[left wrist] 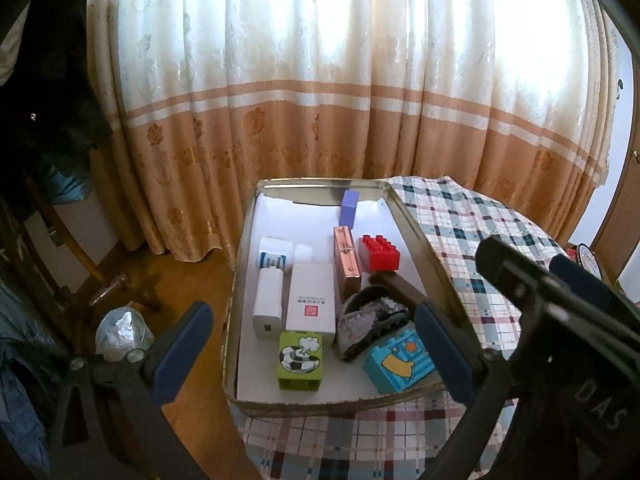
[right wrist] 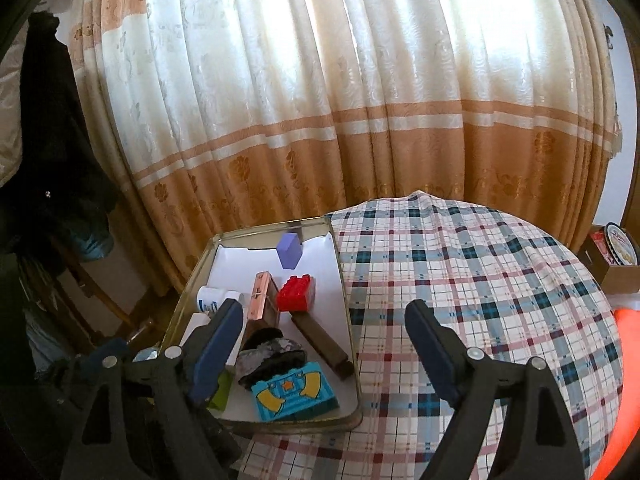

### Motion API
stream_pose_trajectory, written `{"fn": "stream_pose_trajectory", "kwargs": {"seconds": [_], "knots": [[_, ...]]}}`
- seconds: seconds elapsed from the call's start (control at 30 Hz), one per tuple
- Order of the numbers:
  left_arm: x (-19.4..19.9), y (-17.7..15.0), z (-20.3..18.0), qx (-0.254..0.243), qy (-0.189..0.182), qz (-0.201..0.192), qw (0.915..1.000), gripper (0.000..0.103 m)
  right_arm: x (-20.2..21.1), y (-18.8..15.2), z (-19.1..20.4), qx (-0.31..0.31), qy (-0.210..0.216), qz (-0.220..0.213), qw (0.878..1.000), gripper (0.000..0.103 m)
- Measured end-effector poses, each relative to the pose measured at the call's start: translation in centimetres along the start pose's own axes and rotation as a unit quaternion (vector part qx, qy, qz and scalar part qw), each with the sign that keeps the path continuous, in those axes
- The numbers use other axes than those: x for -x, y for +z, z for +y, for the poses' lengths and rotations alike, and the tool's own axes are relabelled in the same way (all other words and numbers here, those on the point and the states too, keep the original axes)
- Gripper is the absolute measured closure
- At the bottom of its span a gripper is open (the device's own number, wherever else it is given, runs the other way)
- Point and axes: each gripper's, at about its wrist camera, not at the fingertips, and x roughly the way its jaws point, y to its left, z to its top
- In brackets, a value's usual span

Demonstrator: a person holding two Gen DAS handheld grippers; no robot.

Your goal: Organize rigid objects

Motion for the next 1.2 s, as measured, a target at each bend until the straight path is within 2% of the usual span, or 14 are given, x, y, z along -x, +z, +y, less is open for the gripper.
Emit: {"fn": "stream_pose_trajectory", "kwargs": {"seconds": [0.63, 0.97, 1.2], "knots": [[5.4, -1.7, 0.3, -0.014, -0.006, -0.038, 0.9992, 0.001, 5.5, -2.0, 0.6, -0.019, -0.003, -0.035, 0.999, 0.017], [8.5, -2.3, 0.5, -0.025, -0.005, -0.060, 0.9979, 0.001, 9.6, -2.1, 0.8, -0.028, -0.011, -0.072, 0.997, 0.016], [10.1, -2.7, 1.2, -0.017, -0.003, -0.067, 0.9976, 0.001, 11.7, -2.8, 1.6, -0.021, -0.023, -0.090, 0.995, 0.009]]}}
